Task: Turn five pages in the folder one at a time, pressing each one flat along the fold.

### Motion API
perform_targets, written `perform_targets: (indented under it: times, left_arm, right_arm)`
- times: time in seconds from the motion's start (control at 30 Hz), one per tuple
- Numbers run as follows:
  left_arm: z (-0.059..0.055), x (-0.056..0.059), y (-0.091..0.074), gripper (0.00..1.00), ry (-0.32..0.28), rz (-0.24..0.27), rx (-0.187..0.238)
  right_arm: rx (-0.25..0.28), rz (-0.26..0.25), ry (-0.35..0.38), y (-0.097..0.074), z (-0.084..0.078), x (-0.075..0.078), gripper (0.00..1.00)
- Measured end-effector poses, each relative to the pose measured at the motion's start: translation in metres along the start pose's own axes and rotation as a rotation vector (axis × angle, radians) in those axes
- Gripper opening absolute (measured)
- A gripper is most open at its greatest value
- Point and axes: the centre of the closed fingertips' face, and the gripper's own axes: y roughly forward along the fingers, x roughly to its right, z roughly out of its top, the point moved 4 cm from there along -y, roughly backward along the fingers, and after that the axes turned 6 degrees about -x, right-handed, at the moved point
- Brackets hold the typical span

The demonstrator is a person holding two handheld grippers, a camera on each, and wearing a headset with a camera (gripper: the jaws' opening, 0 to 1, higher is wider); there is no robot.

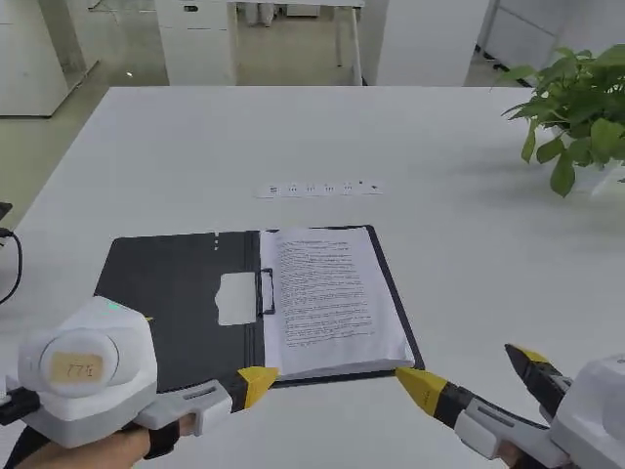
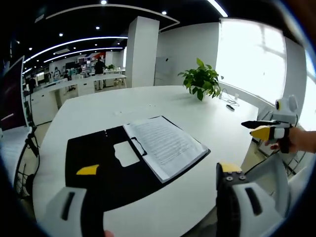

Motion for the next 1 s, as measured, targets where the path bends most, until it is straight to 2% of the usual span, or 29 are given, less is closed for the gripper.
perform_targets:
  times: [0.17,0.23,0.43,0.6,0.73,1.0]
  left_arm:
    - [0.005,0.009,0.012,0.94,0.037,-0.025,-0.018]
    - [0.01,0.013,0.022,0.93,0.062,-0.045,-0.007]
    - [0.012,0.026,0.045,0.92,0.102,-0.081,-0.033]
    - [0.015,0.036,0.062,0.92,0.125,-0.115,-0.036]
    - [0.015,0.042,0.077,0.91,0.152,-0.129,-0.045]
    - [0.01,0.05,0.102,0.9,0.165,-0.156,-0.064]
  right_arm:
    - [0.005,-0.001,0.006,-0.001,0.0,-0.002,0.96]
    - [0.006,-0.005,0.004,-0.002,-0.001,-0.002,0.96]
    - [0.015,-0.019,0.014,-0.003,-0.002,-0.001,0.96]
    - [0.021,-0.026,0.016,-0.005,-0.002,0.0,0.96]
    - [0.024,-0.036,0.026,-0.006,-0.004,0.001,0.96]
    - [0.032,-0.051,0.032,-0.007,-0.005,0.001,0.95]
